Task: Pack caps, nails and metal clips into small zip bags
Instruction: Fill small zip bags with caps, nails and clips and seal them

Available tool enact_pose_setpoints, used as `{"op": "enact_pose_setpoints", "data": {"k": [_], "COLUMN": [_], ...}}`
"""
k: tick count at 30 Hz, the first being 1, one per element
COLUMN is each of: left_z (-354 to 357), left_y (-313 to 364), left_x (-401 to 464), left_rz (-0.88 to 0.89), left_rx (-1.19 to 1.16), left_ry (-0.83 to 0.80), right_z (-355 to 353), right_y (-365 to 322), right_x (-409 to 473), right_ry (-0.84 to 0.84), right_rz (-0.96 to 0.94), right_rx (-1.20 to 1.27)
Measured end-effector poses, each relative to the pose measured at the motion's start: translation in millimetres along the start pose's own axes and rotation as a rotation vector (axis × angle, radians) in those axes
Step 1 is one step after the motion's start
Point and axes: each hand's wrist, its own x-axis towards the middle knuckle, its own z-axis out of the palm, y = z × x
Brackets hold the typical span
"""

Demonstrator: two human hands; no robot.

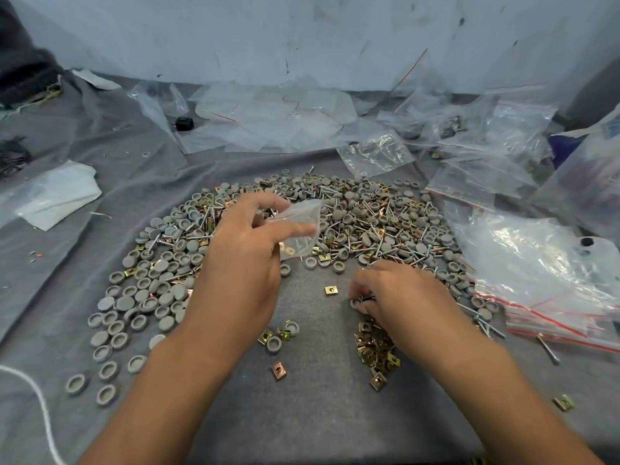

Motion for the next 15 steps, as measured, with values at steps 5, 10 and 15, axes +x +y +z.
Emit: {"op": "enact_pose_setpoints", "data": {"k": [5, 10, 15], "left_z": [-8.1, -18.8, -17.4], "left_y": [1.6, -11.9, -3.6], "left_x": [5.5, 8.6, 4.5], "left_rz": [-0.16, -0.439, -0.215], "left_rx": [-0.204, -0.493, -0.156], "left_ry": [0.055, 0.076, 0.05], "right_z": [8.2, 7.9, -24.8], "right_y": [1.5, 4.9, 5.4], "right_x": [-0.3, -0.9, -2.3], "right_ry": [0.054, 0.076, 0.18], "right_rz": [-0.001, 0.025, 0.014], "right_rx": [0.029, 0.263, 0.837]}}
